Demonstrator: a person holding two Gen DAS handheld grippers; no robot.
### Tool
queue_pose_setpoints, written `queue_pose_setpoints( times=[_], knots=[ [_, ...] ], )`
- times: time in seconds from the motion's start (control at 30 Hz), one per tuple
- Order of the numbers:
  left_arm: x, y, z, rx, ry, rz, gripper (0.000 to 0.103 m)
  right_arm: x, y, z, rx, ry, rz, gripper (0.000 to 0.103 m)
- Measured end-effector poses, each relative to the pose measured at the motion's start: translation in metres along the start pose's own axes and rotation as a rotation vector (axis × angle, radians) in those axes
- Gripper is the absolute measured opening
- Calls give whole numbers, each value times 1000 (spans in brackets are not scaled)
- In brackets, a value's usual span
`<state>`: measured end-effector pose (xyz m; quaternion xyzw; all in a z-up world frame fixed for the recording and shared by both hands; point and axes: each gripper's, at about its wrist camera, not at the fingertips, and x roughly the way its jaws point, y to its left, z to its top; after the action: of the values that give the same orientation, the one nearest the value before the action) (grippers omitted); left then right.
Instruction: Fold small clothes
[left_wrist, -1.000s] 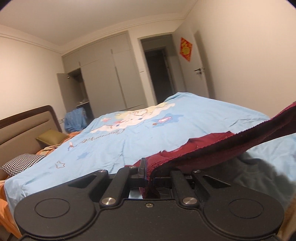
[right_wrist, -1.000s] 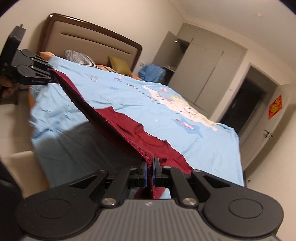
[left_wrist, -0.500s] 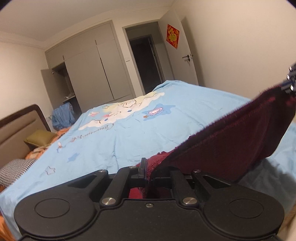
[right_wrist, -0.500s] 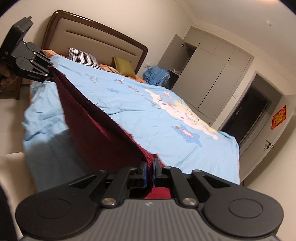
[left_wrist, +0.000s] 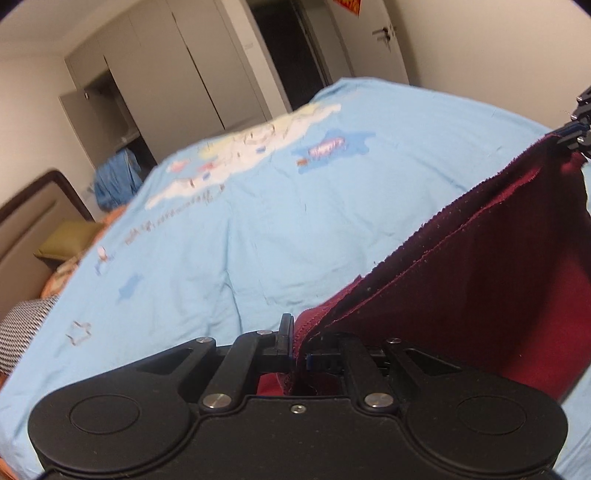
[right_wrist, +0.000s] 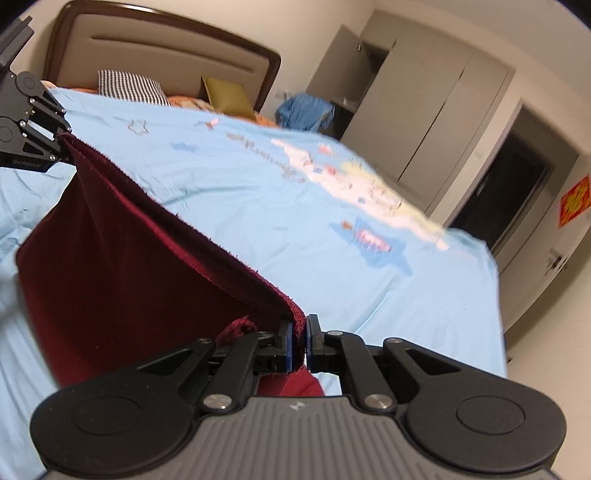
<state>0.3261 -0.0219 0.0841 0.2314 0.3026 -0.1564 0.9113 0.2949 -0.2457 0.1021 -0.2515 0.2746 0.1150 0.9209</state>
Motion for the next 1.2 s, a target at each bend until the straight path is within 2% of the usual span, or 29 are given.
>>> queue_pose_setpoints(
  times=[0.13, 0.27, 0.37, 0.43, 0.5, 0.53, 0.57, 0.6, 0.63, 0.7, 0.8, 0.93, 1.0, 1.03, 1.13, 1.2],
  knots=[
    [49, 3, -1, -33, 81, -56, 5, 46, -5, -7, 20, 77, 30, 8],
    [78, 9, -5, -97, 134, -100, 6, 79, -12, -19, 74, 113, 55, 9],
    [89, 14, -7, -151, 160, -130, 11, 93, -19, -25, 124, 126, 76, 11],
    [98, 18, -8, -187, 179, -147, 21, 103, -28, -28, 170, 127, 94, 15],
    [104, 20, -11, -216, 195, -164, 37, 108, -35, -32, 221, 123, 112, 29],
    [105, 20, -12, -230, 195, -171, 43, 109, -38, -34, 250, 117, 121, 46],
    [104, 20, -14, -239, 189, -173, 59, 106, -41, -34, 282, 105, 131, 62],
    [104, 21, -15, -245, 184, -174, 73, 105, -45, -38, 318, 91, 142, 70],
    [104, 22, -16, -251, 177, -166, 79, 102, -50, -40, 357, 77, 156, 81],
    [99, 23, -20, -263, 157, -139, 90, 94, -58, -47, 427, 50, 170, 86],
    [86, 26, -34, -280, 125, -108, 99, 75, -59, -64, 476, 6, 157, 94],
    [79, 25, -56, -289, 101, -69, 95, 54, -27, -95, 402, 3, 108, 94],
    [82, 23, -62, -294, 92, -36, 85, 50, -10, -110, 366, 13, 78, 91],
    [85, 22, -63, -303, 90, -28, 83, 51, -5, -114, 359, 19, 74, 85],
    [91, 20, -60, -316, 62, -9, 65, 61, 7, -118, 343, 20, 49, 73],
    [96, 20, -55, -326, 54, -7, 40, 65, 6, -116, 349, -3, 17, 58]
  ],
)
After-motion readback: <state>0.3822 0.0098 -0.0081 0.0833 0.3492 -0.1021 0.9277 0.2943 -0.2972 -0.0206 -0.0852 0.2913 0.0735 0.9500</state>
